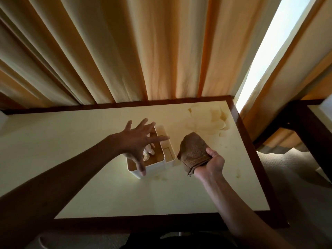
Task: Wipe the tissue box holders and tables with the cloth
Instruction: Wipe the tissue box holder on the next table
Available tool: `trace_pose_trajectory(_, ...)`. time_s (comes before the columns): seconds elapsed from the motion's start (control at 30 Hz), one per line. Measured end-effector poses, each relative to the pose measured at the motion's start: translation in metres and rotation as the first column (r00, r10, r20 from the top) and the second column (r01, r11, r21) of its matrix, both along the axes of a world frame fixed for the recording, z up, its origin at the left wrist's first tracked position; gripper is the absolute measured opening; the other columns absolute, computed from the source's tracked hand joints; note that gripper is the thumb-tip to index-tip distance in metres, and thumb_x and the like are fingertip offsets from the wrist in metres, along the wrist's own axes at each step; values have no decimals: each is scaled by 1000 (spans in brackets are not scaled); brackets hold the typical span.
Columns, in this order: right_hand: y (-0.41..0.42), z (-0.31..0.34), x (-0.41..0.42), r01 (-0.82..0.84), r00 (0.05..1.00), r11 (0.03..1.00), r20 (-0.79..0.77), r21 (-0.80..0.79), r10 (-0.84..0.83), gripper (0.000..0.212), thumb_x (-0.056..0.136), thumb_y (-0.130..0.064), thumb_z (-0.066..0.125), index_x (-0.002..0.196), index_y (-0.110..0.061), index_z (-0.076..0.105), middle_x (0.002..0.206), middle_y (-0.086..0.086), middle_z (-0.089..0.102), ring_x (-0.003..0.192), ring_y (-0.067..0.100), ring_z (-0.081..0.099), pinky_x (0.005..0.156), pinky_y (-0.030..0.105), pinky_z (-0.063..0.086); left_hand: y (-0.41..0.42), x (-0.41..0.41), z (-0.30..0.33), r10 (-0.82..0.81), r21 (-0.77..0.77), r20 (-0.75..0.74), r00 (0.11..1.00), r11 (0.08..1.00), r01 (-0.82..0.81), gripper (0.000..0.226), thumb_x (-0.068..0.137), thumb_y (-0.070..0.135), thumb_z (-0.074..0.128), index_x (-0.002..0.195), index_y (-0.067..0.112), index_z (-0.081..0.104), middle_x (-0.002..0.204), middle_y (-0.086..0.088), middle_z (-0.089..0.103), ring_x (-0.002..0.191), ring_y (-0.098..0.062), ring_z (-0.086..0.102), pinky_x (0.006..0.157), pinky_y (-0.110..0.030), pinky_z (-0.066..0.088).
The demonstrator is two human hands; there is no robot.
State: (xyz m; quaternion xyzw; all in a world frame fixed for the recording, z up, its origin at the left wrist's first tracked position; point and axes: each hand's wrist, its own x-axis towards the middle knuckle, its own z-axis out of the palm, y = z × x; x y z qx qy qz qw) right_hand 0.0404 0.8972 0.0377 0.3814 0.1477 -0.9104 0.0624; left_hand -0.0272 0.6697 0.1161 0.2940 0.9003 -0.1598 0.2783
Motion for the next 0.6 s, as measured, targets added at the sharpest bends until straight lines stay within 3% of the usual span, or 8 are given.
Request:
trace_pose_trajectory(0.13, -7, -1, 1, -2, 1000, 1000, 11, -1, 2, 30, 96, -17, 38, 111, -6, 62, 116, 22, 62, 101, 39, 60, 108, 61, 37, 8, -2, -11, 121, 82, -77, 990, 990, -115, 139, 53, 85, 68, 137, 50, -37, 159, -13, -28, 142, -38, -31, 110, -68, -10)
trace_pose_trajectory(0.23, -14, 2, -2, 7, 1000, 1000, -9, 1, -7, 29, 95, -16, 38, 110, -7, 62, 117, 22, 62, 100, 39, 60, 109, 60, 37, 15, -4, -16, 207, 64, -77, 975, 977, -202, 143, 52, 87, 66, 139, 44, -38, 160, -21, -19, 145, -42, -22, 111, -67, -8)
trace_pose_trajectory(0.4, -22, 6, -10, 7, 999, 1000, -37, -23, -8, 41, 94, -18, 39, 127, -6, 61, 127, 24, 63, 118, 43, 59, 109, 60, 38, 17, -10, -29, 370, 11, -60, 927, 929, -370, 152, 42, 92, 64, 141, 37, -38, 159, -30, -8, 147, -48, -6, 112, -69, -4)
trace_pose_trajectory(0.6, -13, 9, -17, 15, 999, 998, -47, 66, -12, 38, 93, -19, 42, 122, -6, 63, 122, 23, 65, 108, 41, 61, 106, 57, 42, 13, -14, -28, 275, -3, -43, 960, 961, -276, 152, 45, 90, 66, 139, 35, -41, 160, -26, -9, 148, -44, -7, 113, -65, -4)
